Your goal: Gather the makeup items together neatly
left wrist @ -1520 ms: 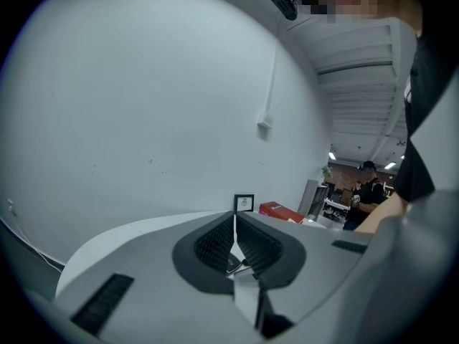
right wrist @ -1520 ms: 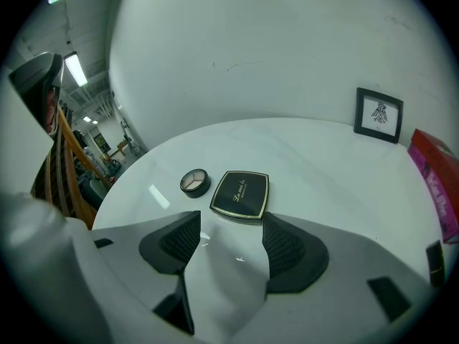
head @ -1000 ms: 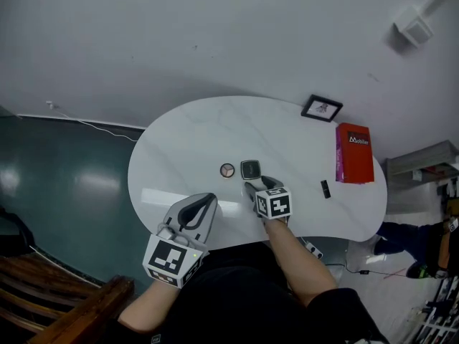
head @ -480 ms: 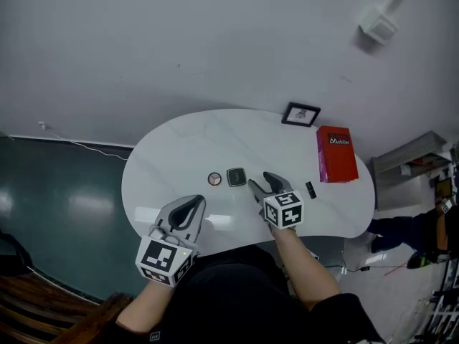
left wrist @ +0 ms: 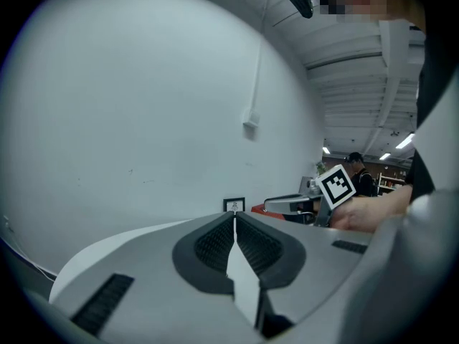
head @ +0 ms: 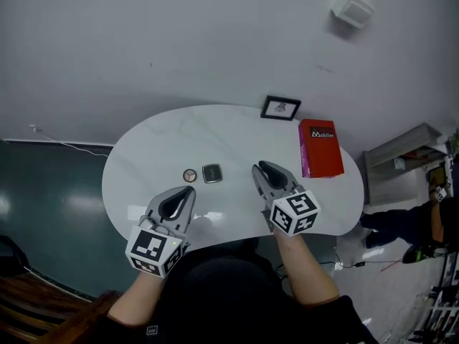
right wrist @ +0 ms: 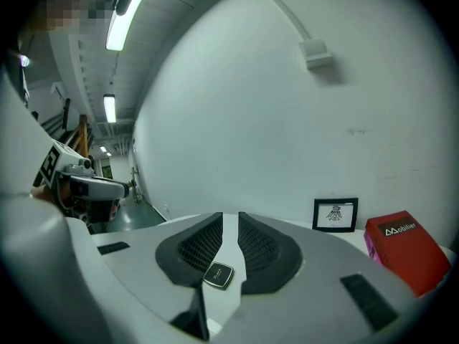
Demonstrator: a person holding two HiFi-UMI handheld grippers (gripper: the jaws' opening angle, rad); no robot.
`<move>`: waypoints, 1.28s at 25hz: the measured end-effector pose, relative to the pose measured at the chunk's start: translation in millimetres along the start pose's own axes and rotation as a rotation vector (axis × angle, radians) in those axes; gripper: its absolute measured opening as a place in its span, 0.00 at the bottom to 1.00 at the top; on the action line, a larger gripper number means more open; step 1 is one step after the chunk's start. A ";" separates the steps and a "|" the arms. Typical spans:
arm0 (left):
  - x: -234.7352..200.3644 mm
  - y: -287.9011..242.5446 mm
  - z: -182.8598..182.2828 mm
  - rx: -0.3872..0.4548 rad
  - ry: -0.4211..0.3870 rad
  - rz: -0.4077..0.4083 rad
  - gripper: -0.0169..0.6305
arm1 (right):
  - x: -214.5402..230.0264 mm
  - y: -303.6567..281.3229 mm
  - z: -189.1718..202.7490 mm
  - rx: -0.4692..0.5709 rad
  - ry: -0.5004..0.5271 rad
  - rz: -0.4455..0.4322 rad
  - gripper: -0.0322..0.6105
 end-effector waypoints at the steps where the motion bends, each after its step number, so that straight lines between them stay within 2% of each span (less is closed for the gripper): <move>1: 6.1 -7.2 -2.6 0.001 -0.001 -0.006 0.06 | 5.8 7.8 -3.2 0.020 -0.001 -0.014 0.18; 5: 36.0 -37.6 -13.4 0.005 0.005 -0.032 0.06 | 31.9 42.2 -16.7 0.107 0.028 -0.089 0.13; 10: 83.7 -72.2 -23.4 0.008 0.004 -0.072 0.06 | 60.7 88.9 -22.5 0.191 0.100 -0.295 0.13; 12: 100.1 -82.9 -25.4 0.016 0.014 -0.099 0.06 | 78.9 106.6 -18.5 0.189 0.127 -0.325 0.13; 17: 120.8 -93.2 -24.7 0.026 0.038 -0.216 0.06 | 125.6 139.0 4.0 0.152 0.168 -0.305 0.13; 20: 131.3 -96.5 -19.6 0.017 0.036 -0.252 0.06 | 139.9 151.0 18.2 0.128 0.175 -0.311 0.13; 25: 142.6 -97.2 -10.5 0.004 0.045 -0.249 0.06 | 148.7 161.6 36.4 0.091 0.165 -0.282 0.13; 29: 135.1 -93.4 -10.1 0.003 0.042 -0.248 0.06 | 149.6 162.0 47.3 0.044 0.144 -0.236 0.13; 32: 124.9 -95.1 -8.4 -0.001 0.056 -0.250 0.06 | 152.2 156.7 56.6 -0.006 0.128 -0.205 0.20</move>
Point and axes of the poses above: the fingertips, and each gripper's own axes: y backward along the fingers, x to its right, z out of its underside, the point moved 5 cm from there along y, backward along the fingers, and after that the axes turned 3 degrees about -x, right-handed, at the moved point
